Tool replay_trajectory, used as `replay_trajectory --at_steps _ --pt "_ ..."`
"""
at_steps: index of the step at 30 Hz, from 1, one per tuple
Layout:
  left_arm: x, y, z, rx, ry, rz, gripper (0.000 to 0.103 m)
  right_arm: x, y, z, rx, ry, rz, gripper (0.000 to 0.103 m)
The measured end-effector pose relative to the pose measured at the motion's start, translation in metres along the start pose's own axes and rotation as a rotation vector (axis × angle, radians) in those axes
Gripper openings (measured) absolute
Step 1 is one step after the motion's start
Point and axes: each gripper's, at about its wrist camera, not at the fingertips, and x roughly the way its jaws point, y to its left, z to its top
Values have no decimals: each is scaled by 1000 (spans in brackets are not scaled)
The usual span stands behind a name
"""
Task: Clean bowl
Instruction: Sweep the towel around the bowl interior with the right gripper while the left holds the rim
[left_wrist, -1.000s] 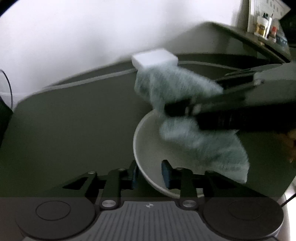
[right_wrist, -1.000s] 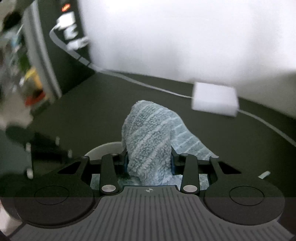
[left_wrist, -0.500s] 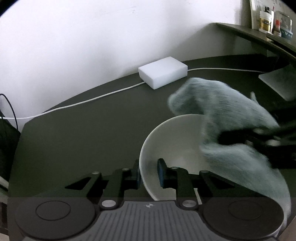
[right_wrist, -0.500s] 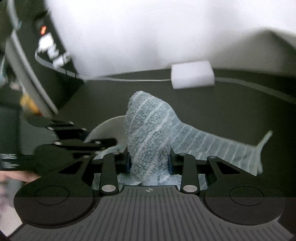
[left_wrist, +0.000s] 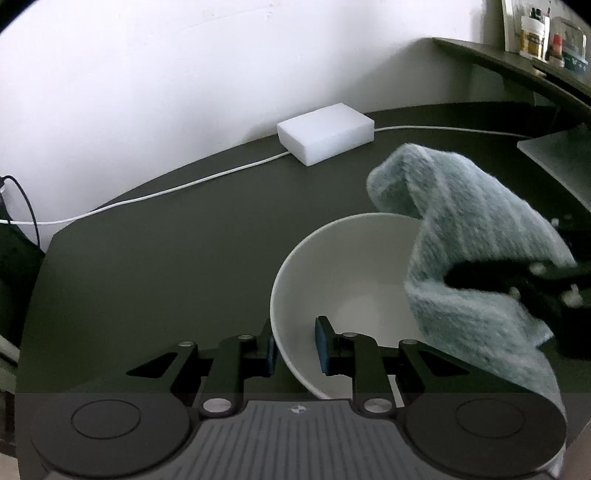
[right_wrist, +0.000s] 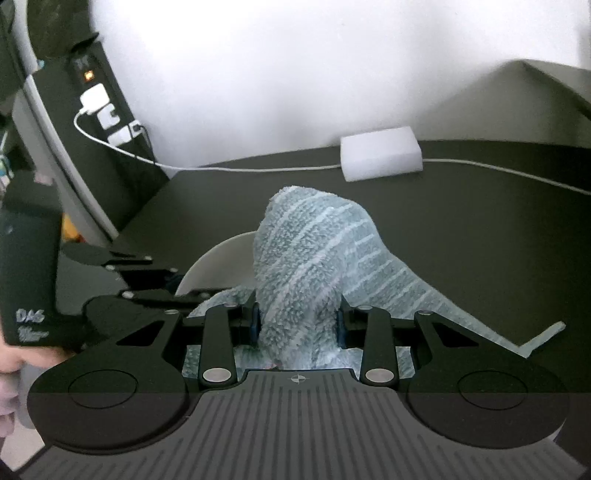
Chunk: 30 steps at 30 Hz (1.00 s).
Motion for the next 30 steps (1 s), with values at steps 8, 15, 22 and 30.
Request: replay_trajectory --at_steps 8,15,22,30 --pt "2 -4 -1 -5 8 6 21 1 -2 0 -10 -10 -2 37" --pt "-4 -11 -3 -28 30 26 21 2 -4 -1 -26 -17 5 37" --pt "0 -4 10 22 28 -23 39 3 -2 3 -120 11 5 37" --pt "10 -2 18 168 18 -84 22 14 3 16 -241 60 -31 37"
